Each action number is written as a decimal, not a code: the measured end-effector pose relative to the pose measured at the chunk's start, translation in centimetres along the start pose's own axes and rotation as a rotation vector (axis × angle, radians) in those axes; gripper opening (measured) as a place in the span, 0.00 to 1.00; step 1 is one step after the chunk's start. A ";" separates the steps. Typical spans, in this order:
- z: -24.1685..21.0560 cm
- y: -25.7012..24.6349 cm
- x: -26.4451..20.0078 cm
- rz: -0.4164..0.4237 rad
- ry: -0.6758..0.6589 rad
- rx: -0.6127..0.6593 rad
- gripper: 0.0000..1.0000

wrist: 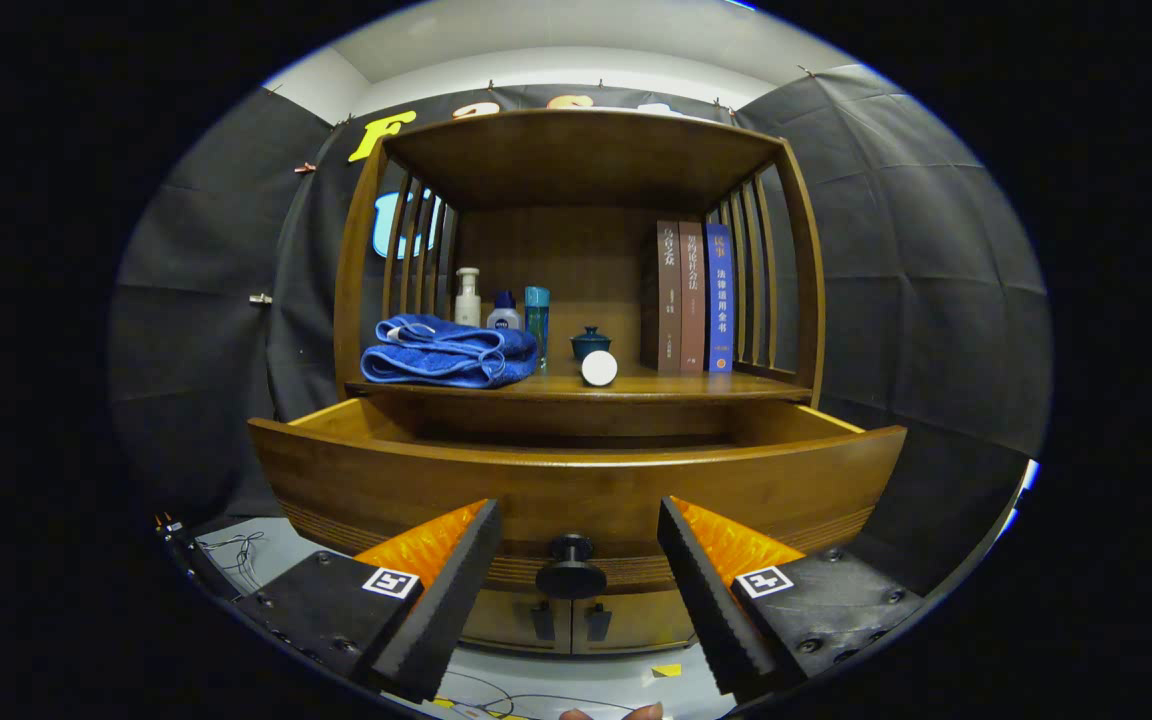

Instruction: Pull open the drawer, take out the items inside it, and place them on the countertop above the cabinet.

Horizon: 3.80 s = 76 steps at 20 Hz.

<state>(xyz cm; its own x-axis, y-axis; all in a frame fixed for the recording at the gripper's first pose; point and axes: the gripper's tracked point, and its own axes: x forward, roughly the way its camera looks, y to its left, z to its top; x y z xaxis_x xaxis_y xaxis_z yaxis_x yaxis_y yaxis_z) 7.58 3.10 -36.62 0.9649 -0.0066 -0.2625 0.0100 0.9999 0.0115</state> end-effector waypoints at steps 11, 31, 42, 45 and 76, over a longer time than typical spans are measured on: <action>-0.2 1.7 4.2 -0.021 0.043 0.016 0.99; 0.5 3.0 14.4 -0.039 0.031 -0.039 1.00; 3.1 3.2 12.1 -0.029 0.039 0.028 0.99; 5.2 3.2 9.8 -0.035 0.029 0.019 0.98; 27.0 6.0 -10.2 0.093 -0.116 0.034 0.98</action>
<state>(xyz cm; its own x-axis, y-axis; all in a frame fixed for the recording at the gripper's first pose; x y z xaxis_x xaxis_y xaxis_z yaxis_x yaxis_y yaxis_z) 4.86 8.76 -7.77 0.9859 0.0825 -0.1455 -0.0738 0.9952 0.0642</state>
